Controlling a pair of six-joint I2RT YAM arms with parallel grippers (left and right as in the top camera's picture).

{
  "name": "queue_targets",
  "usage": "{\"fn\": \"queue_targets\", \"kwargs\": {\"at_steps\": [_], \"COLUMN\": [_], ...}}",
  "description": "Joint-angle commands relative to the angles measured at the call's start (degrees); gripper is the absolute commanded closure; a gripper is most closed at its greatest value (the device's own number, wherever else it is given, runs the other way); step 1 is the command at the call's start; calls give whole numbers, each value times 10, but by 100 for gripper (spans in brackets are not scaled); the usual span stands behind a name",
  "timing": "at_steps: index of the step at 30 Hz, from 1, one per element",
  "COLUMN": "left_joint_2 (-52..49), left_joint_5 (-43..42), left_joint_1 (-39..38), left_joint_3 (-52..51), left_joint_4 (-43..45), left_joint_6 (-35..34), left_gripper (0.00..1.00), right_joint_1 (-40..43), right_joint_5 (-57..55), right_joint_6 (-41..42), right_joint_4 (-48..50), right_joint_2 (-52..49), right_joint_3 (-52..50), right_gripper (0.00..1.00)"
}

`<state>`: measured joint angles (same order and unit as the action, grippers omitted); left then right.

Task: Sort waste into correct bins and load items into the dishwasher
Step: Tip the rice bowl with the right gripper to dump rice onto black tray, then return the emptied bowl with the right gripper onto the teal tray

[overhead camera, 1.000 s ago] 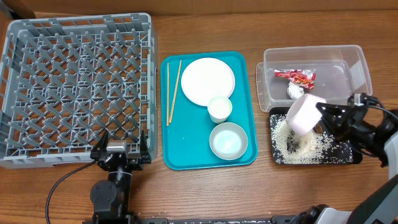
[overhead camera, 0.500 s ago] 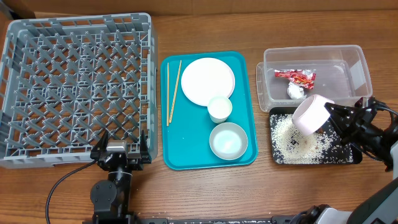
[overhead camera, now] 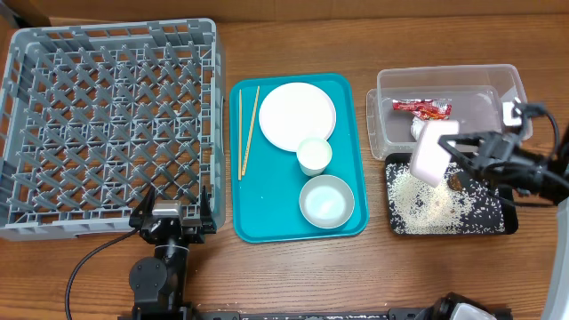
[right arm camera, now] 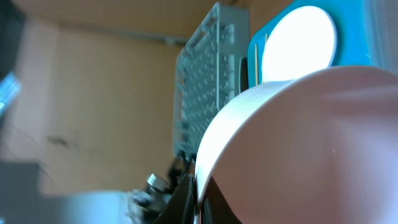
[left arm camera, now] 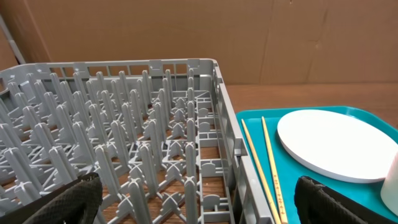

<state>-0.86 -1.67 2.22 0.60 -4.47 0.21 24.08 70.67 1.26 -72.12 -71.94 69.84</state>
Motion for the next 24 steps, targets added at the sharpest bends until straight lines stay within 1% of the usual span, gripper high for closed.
{"fn": "queue_targets", "kwargs": {"at_steps": [1, 3, 5, 8, 12, 15, 24], "left_joint_2": [5, 5, 5, 5, 5, 5, 5], "left_joint_5": [3, 3, 3, 3, 3, 3, 3], "left_joint_1": [-3, -3, -3, -3, -3, -3, -3], "left_joint_3": [-3, -3, -3, -3, -3, -3, -3], "left_joint_4": [0, 0, 1, 1, 0, 1, 0], "left_joint_6": [11, 11, 11, 11, 11, 11, 11], "left_gripper": [0, 0, 0, 0, 0, 0, 0], "right_joint_1": [-119, -198, -350, -460, -573, -635, -740], "right_joint_5": [-129, -181, -313, -389, -467, -517, -561], "right_joint_6": [83, 122, 203, 235, 250, 256, 254], "right_joint_4": [7, 30, 92, 129, 164, 180, 252], "right_joint_2": [21, 21, 16, -9, -64, -120, -256], "right_joint_3": [86, 110, 114, 114, 114, 114, 114], "right_gripper": [96, 96, 96, 96, 96, 96, 96]}}
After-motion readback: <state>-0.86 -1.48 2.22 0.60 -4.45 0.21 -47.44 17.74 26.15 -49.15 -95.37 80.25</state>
